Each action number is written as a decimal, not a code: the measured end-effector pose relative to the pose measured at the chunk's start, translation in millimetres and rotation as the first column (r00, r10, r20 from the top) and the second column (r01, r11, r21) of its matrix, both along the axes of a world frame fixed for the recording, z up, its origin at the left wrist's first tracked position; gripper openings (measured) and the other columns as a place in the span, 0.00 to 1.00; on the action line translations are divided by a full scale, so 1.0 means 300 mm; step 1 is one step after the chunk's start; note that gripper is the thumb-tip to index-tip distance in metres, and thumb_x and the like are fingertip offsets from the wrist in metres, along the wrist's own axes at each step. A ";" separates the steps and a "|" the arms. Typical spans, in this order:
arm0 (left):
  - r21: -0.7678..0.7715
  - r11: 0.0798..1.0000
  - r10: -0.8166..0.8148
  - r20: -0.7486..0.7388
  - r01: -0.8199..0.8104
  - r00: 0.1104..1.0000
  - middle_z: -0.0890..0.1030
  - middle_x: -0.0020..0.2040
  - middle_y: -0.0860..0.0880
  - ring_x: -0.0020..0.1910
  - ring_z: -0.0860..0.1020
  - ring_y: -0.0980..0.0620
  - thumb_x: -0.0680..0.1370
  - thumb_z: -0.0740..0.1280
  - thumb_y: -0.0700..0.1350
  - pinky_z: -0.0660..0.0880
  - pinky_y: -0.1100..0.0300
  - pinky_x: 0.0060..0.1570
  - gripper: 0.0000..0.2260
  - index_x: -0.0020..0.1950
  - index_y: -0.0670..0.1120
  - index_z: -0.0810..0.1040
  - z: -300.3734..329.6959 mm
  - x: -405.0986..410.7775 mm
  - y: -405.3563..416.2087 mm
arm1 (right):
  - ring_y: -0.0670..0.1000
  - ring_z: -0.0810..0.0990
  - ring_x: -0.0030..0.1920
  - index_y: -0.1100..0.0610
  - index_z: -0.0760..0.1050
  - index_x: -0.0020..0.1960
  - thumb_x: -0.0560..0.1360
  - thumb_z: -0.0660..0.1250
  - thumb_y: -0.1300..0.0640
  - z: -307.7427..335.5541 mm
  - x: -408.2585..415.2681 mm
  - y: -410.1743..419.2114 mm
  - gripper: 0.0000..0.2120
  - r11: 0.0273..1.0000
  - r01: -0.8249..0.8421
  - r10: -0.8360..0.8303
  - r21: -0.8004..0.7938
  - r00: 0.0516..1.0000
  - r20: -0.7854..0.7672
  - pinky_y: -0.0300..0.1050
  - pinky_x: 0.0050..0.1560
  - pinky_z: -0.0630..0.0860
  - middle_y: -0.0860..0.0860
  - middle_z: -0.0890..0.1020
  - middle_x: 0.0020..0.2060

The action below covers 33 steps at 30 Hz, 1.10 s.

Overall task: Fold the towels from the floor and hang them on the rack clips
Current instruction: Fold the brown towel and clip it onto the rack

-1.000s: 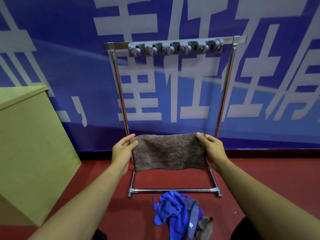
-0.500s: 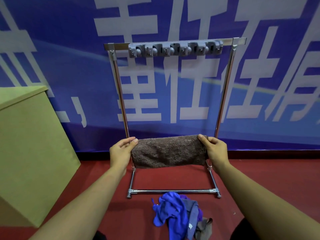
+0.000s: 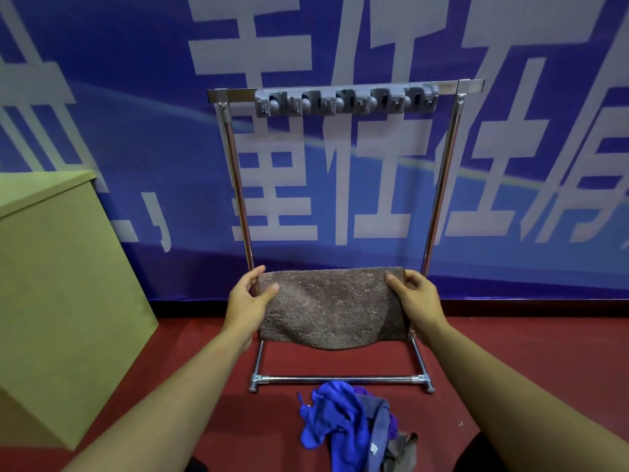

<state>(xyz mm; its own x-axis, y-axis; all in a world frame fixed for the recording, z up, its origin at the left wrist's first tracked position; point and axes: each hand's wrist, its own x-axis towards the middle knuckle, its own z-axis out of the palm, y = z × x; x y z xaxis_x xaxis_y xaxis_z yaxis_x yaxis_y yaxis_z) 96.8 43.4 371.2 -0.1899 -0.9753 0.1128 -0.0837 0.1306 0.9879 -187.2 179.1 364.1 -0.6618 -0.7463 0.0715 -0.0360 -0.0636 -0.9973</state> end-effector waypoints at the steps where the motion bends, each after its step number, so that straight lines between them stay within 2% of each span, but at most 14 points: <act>1: 0.009 1.000 -0.015 0.009 0.015 1.000 0.77 0.68 0.49 0.68 0.73 0.53 0.76 0.75 0.40 0.70 0.49 0.72 0.23 0.69 0.53 0.76 -0.007 0.003 -0.003 | 0.54 0.86 0.50 0.58 0.79 0.54 0.77 0.72 0.58 -0.003 -0.001 -0.001 0.07 1.000 -0.025 0.025 0.007 1.000 0.002 0.50 0.52 0.81 0.54 0.87 0.48; 3: 0.030 0.999 -0.028 0.013 0.028 1.000 0.77 0.69 0.49 0.69 0.75 0.51 0.74 0.76 0.41 0.72 0.45 0.70 0.26 0.68 0.60 0.75 -0.019 0.009 -0.009 | 0.53 0.86 0.49 0.55 0.77 0.58 0.78 0.70 0.62 -0.003 0.003 0.002 0.10 0.997 -0.080 0.079 0.024 0.997 0.022 0.51 0.52 0.82 0.55 0.86 0.50; 5: 0.055 0.998 -0.007 -0.013 0.008 1.000 0.78 0.66 0.49 0.65 0.78 0.48 0.73 0.78 0.40 0.75 0.43 0.67 0.29 0.68 0.63 0.73 -0.030 0.012 -0.016 | 0.53 0.87 0.48 0.53 0.74 0.62 0.78 0.69 0.63 -0.001 0.010 0.006 0.14 0.992 -0.122 0.121 0.045 0.992 0.016 0.50 0.50 0.83 0.55 0.86 0.49; 8: 0.095 0.995 0.047 -0.067 -0.041 0.997 0.79 0.63 0.50 0.63 0.79 0.47 0.71 0.79 0.40 0.77 0.42 0.64 0.34 0.72 0.58 0.70 -0.038 0.014 -0.026 | 0.54 0.87 0.47 0.50 0.71 0.65 0.79 0.69 0.63 -0.011 0.011 0.005 0.17 0.989 -0.141 0.142 0.052 0.990 -0.010 0.50 0.48 0.83 0.56 0.86 0.50; 11: 0.201 0.978 0.080 -0.155 -0.048 0.985 0.77 0.68 0.45 0.62 0.80 0.46 0.71 0.78 0.38 0.75 0.42 0.66 0.37 0.77 0.48 0.66 -0.033 0.007 -0.024 | 0.55 0.87 0.49 0.49 0.70 0.66 0.79 0.68 0.62 -0.023 0.002 0.003 0.18 0.989 -0.139 0.139 0.050 0.990 -0.005 0.56 0.52 0.83 0.57 0.86 0.51; 12: 0.258 0.966 0.087 -0.205 -0.032 0.975 0.78 0.67 0.43 0.59 0.82 0.47 0.72 0.77 0.35 0.77 0.45 0.64 0.34 0.76 0.42 0.67 -0.033 0.004 -0.020 | 0.56 0.87 0.49 0.49 0.69 0.67 0.80 0.68 0.62 -0.023 0.001 0.004 0.19 0.990 -0.134 0.133 0.045 0.991 0.010 0.57 0.53 0.83 0.57 0.86 0.51; 15: 0.390 0.915 0.025 -0.312 0.104 0.950 0.82 0.58 0.35 0.41 0.86 0.50 0.76 0.71 0.32 0.84 0.56 0.48 0.13 0.60 0.34 0.78 -0.015 -0.001 0.011 | 0.58 0.87 0.49 0.50 0.63 0.67 0.80 0.68 0.63 -0.026 -0.002 0.005 0.21 0.994 -0.106 0.103 0.029 0.991 0.086 0.58 0.52 0.83 0.58 0.86 0.50; 17: 0.437 0.884 0.002 -0.359 0.166 0.934 0.82 0.58 0.32 0.43 0.85 0.46 0.77 0.71 0.33 0.83 0.53 0.48 0.14 0.61 0.32 0.79 -0.026 0.004 0.013 | 0.57 0.86 0.50 0.51 0.61 0.68 0.79 0.69 0.62 -0.029 -0.007 0.002 0.23 0.995 -0.089 0.085 0.035 0.991 0.105 0.57 0.53 0.82 0.57 0.86 0.51; 19: 0.445 0.878 -0.003 -0.363 0.176 0.932 0.83 0.57 0.33 0.46 0.85 0.44 0.77 0.71 0.34 0.83 0.51 0.49 0.14 0.62 0.33 0.79 -0.032 0.010 0.010 | 0.54 0.86 0.50 0.54 0.66 0.68 0.78 0.71 0.59 -0.034 -0.012 0.003 0.22 0.995 -0.073 0.069 0.062 0.995 0.071 0.53 0.52 0.82 0.54 0.86 0.51; 22: 0.367 0.921 -0.018 -0.289 0.128 0.957 0.85 0.54 0.36 0.47 0.85 0.45 0.77 0.71 0.36 0.83 0.51 0.52 0.13 0.61 0.35 0.80 -0.039 0.010 0.011 | 0.44 0.86 0.43 0.59 0.79 0.59 0.78 0.71 0.59 -0.031 -0.008 0.011 0.11 0.995 -0.029 0.033 0.100 0.999 -0.042 0.37 0.41 0.80 0.53 0.87 0.47; 25: 0.110 0.991 -0.072 -0.003 0.072 0.997 0.87 0.49 0.43 0.53 0.85 0.41 0.79 0.72 0.43 0.79 0.43 0.60 0.05 0.54 0.44 0.82 -0.038 0.011 0.007 | 0.49 0.86 0.45 0.57 0.81 0.51 0.77 0.71 0.59 -0.043 -0.016 0.013 0.03 0.993 0.005 0.005 0.115 0.997 -0.083 0.42 0.43 0.80 0.56 0.87 0.49; 27: -0.020 0.995 -0.096 0.095 0.098 0.991 0.87 0.45 0.45 0.49 0.85 0.46 0.80 0.70 0.45 0.79 0.46 0.55 0.03 0.51 0.47 0.81 -0.020 0.001 0.015 | 0.50 0.84 0.47 0.60 0.79 0.55 0.77 0.71 0.60 -0.048 -0.015 0.016 0.08 0.992 0.007 0.000 0.126 0.999 -0.051 0.43 0.44 0.80 0.56 0.85 0.51; 30: -0.203 0.973 -0.075 0.180 0.112 0.981 0.85 0.43 0.51 0.43 0.82 0.62 0.81 0.68 0.45 0.76 0.64 0.45 0.03 0.51 0.46 0.80 0.026 -0.031 0.032 | 0.50 0.82 0.51 0.59 0.75 0.63 0.76 0.74 0.58 -0.053 0.000 0.022 0.18 0.991 0.053 -0.046 0.121 0.997 -0.064 0.43 0.49 0.78 0.54 0.81 0.55; 33: -0.270 0.929 -0.149 0.354 0.254 0.923 0.85 0.44 0.55 0.44 0.82 0.63 0.80 0.69 0.50 0.76 0.65 0.44 0.04 0.52 0.51 0.81 0.048 -0.065 0.045 | 0.51 0.80 0.57 0.58 0.76 0.64 0.73 0.77 0.53 -0.053 0.030 0.019 0.23 0.995 0.018 -0.006 0.103 0.993 -0.121 0.45 0.58 0.76 0.51 0.80 0.58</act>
